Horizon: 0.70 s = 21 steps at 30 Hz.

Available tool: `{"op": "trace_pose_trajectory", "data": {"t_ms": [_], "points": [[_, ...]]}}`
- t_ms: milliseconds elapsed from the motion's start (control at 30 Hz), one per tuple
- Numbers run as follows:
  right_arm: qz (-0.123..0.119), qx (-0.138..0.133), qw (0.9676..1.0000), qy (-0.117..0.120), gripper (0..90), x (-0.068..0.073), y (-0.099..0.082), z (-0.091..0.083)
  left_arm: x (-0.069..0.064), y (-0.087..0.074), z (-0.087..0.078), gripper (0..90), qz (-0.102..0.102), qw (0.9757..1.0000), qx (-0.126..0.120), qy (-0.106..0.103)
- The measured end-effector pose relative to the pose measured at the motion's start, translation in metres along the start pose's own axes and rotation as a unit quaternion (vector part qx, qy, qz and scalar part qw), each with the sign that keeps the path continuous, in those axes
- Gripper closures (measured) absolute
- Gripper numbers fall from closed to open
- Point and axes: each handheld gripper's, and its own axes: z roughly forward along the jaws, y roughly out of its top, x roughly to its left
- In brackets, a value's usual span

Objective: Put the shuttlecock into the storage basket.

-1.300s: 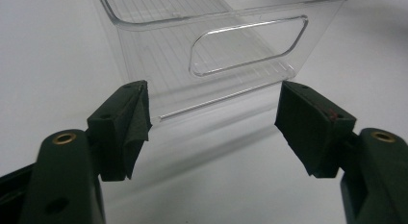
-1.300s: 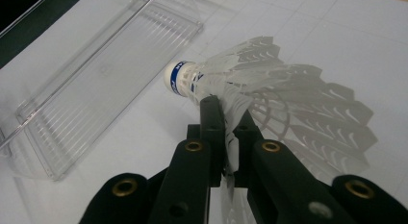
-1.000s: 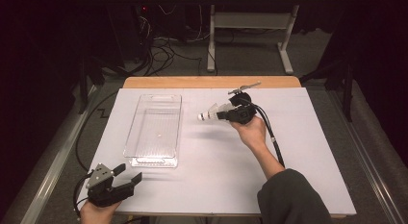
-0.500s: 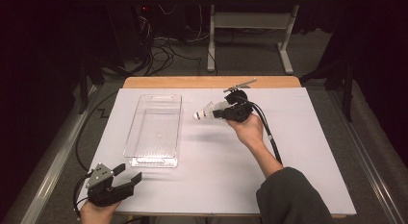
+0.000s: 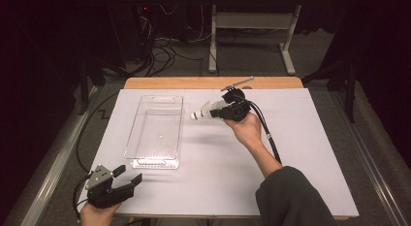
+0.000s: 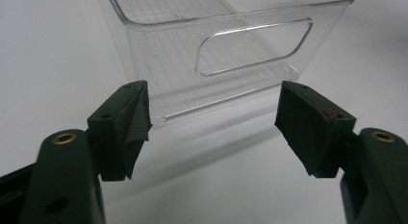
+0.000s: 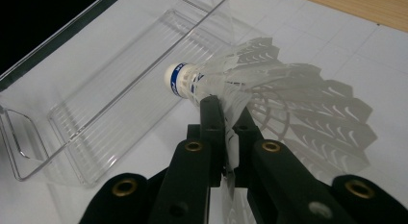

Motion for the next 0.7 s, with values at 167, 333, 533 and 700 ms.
{"op": "trace_pose_trajectory", "data": {"t_ms": [167,333,533,700], "points": [[-0.005,0.003,1.0,0.003,88.9,0.005,0.004,0.005,0.0,0.0,-0.001,29.2,0.0,1.0,-0.002,0.0],[-0.009,0.005,0.9999,0.007,88.9,0.01,0.009,0.011,0.001,0.0,-0.001,29.2,0.0,1.0,-0.002,0.0],[-0.016,0.006,0.9998,0.012,88.9,0.016,0.015,0.018,0.001,0.0,-0.002,29.3,0.001,1.0,-0.001,0.0],[-0.018,0.006,0.9997,0.016,89.0,0.021,0.022,0.026,0.001,0.0,-0.002,29.3,0.001,1.0,-0.002,0.0]]}}
